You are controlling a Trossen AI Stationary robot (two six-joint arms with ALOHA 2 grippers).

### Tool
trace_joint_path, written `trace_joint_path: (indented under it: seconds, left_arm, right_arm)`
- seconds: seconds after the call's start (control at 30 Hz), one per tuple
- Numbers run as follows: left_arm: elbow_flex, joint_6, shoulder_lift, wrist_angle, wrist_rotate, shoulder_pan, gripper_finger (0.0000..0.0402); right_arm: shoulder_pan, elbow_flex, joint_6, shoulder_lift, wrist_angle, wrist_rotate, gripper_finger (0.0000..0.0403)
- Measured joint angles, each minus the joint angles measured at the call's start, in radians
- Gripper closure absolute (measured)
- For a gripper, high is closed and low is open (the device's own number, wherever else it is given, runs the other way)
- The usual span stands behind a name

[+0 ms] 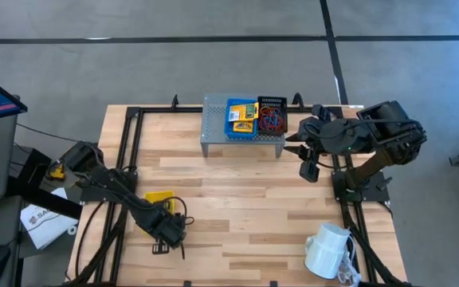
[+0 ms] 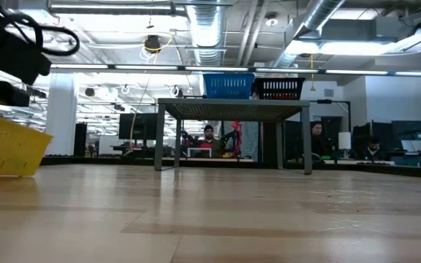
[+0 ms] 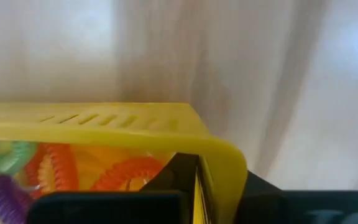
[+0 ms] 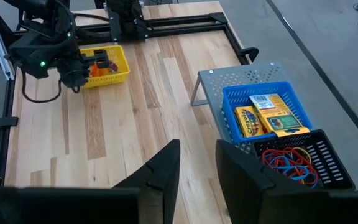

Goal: Pick & Place Office Desk Supplies
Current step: Put the yellow bin filled with spring keychains on the shelf

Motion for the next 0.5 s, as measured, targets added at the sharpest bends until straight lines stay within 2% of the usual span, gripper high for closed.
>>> trace_joint_path:
  seconds: [0.23, 0.5]
  left_arm:
    - [-0.002, -0.032, -0.036, -0.134, -0.021, 0.019, 0.0401]
    - [-0.001, -0.032, -0.115, -0.2, -0.064, 0.089, 0.0401]
  right_arm:
    - [0.0, 0.0, 0.0, 0.0, 0.0, 0.0, 0.0303]
    - [0.0, 0.0, 0.0, 0.0, 0.0, 0.0, 0.0303]
